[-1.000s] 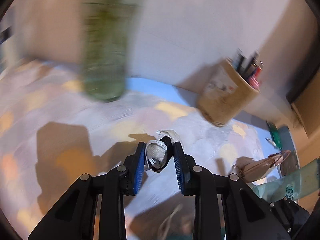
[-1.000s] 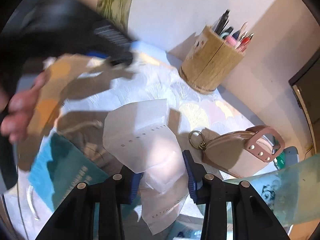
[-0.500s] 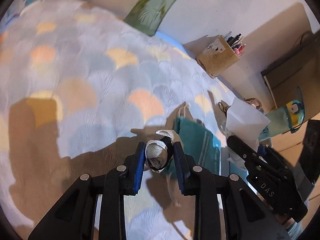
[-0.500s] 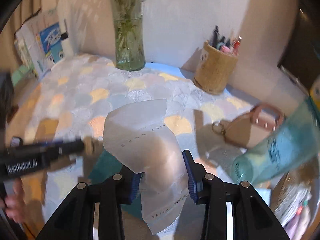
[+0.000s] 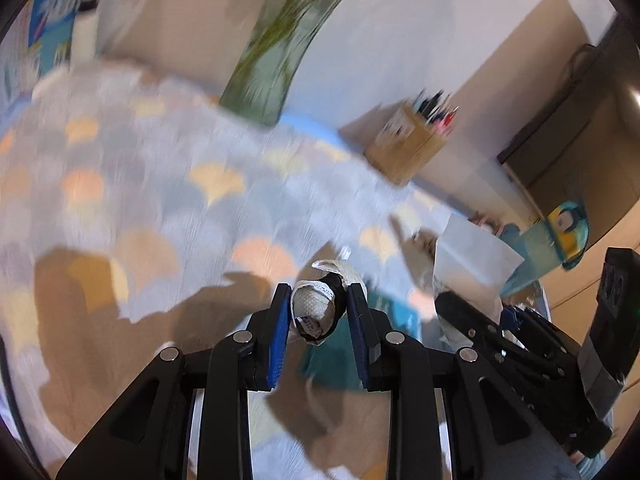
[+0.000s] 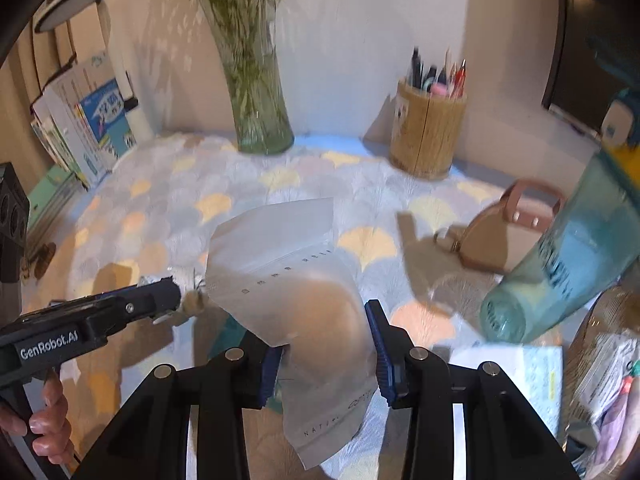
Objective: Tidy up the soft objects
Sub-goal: 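Carry the small plush and tissue pack over the glass plate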
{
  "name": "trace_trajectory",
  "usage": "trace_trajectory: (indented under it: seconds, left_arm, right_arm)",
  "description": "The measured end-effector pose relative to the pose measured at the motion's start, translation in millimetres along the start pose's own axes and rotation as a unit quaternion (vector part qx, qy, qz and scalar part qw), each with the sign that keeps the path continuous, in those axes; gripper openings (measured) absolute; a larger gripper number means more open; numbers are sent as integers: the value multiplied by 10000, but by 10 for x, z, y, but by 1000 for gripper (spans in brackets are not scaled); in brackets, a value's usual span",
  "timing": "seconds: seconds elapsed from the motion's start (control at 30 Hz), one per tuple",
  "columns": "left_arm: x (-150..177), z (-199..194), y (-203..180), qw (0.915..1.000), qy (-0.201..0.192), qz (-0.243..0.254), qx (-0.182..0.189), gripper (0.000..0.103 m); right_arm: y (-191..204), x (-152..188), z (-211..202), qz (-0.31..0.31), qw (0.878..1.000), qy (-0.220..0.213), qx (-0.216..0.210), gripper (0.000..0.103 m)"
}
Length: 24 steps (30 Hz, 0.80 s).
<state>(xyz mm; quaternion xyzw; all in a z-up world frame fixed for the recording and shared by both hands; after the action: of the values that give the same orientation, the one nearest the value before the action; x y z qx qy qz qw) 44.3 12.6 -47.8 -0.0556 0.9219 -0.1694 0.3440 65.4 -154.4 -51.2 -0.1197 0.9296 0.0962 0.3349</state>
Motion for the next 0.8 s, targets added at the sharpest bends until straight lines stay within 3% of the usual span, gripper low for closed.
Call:
trace_trajectory:
  seconds: [0.2,0.37,0.6,0.8]
  left_arm:
    - [-490,-269,-545,9957,-709,558,207,25]
    - [-804,-393,-1093,9871,-1131,950,609,26]
    - [-1073,-375,-1995,9697,-1391,1524,1309,26]
    - [-952,-90,-2745,9574,-1059,2136,1627,26]
  right_arm:
    - [-175,-296,-497,92,9967,-810,19,39]
    - [-600,-539,-954,1006,9856,-1297,-414,39]
    - [-1157,-692,-1728,1142,9685,-2197,249,39]
    - [-1826,-565,-2068,1577,9549,-2302,1011,39]
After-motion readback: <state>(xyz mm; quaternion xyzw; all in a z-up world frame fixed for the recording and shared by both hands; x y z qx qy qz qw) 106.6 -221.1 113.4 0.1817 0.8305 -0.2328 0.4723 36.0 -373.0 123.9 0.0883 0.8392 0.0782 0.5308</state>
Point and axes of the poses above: each gripper's, at about its wrist camera, not at the fingertips, and z roughly the way its jaws point, y to its left, x to its underside, the point moved 3 cm from there along z, roughly the way its jaws point, and after that the axes turned 9 degrees about z, right-handed, at the moved point
